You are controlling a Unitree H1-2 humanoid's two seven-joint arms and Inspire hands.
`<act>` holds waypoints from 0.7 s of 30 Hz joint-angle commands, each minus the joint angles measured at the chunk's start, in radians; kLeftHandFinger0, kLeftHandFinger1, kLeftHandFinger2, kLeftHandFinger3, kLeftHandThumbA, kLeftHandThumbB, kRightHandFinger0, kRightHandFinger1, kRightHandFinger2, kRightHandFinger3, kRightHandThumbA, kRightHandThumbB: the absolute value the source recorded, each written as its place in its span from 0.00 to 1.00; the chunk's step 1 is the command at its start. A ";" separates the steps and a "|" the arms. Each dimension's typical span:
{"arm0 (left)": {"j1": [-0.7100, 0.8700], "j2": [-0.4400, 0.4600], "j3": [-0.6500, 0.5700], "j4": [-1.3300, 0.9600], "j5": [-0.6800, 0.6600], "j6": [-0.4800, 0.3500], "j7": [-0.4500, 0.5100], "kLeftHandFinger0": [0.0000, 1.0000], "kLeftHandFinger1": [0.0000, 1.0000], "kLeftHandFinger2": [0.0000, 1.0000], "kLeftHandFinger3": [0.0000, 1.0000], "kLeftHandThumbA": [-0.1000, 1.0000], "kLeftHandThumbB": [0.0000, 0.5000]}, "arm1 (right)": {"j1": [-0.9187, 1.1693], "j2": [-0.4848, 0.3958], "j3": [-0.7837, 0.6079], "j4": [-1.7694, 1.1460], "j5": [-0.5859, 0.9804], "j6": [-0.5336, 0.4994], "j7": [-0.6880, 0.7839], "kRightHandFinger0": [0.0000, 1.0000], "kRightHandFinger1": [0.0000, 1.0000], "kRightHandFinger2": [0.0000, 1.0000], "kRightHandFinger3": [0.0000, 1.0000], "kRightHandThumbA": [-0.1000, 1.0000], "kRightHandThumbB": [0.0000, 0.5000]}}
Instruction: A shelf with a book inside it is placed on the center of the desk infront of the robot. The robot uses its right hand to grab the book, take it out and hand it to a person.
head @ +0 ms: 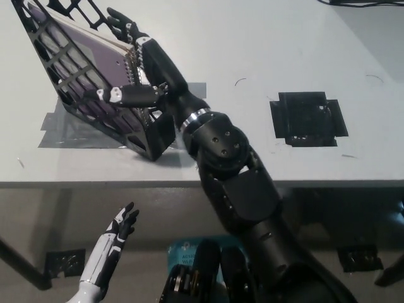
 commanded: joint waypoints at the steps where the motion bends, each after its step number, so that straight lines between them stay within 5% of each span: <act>1: -0.014 0.017 -0.008 -0.042 0.030 -0.007 -0.007 1.00 1.00 1.00 1.00 0.99 0.56 | -0.059 0.046 -0.030 -0.012 0.080 -0.009 0.020 1.00 1.00 1.00 1.00 1.00 0.74; 9: -0.026 0.017 -0.016 -0.048 0.038 0.012 -0.013 1.00 1.00 1.00 1.00 0.96 0.59 | -0.031 0.047 -0.037 -0.035 0.096 0.001 0.033 1.00 1.00 1.00 1.00 1.00 0.87; 16: -0.032 0.014 -0.013 -0.042 0.011 0.005 -0.021 1.00 1.00 1.00 1.00 0.91 0.53 | -0.017 0.050 -0.050 0.010 0.132 -0.002 0.050 1.00 1.00 1.00 1.00 1.00 0.81; 21: -0.043 0.021 -0.021 -0.044 0.041 0.001 -0.017 1.00 1.00 1.00 1.00 0.96 0.51 | -0.025 0.042 -0.053 0.066 0.127 -0.008 0.049 1.00 1.00 1.00 1.00 1.00 0.76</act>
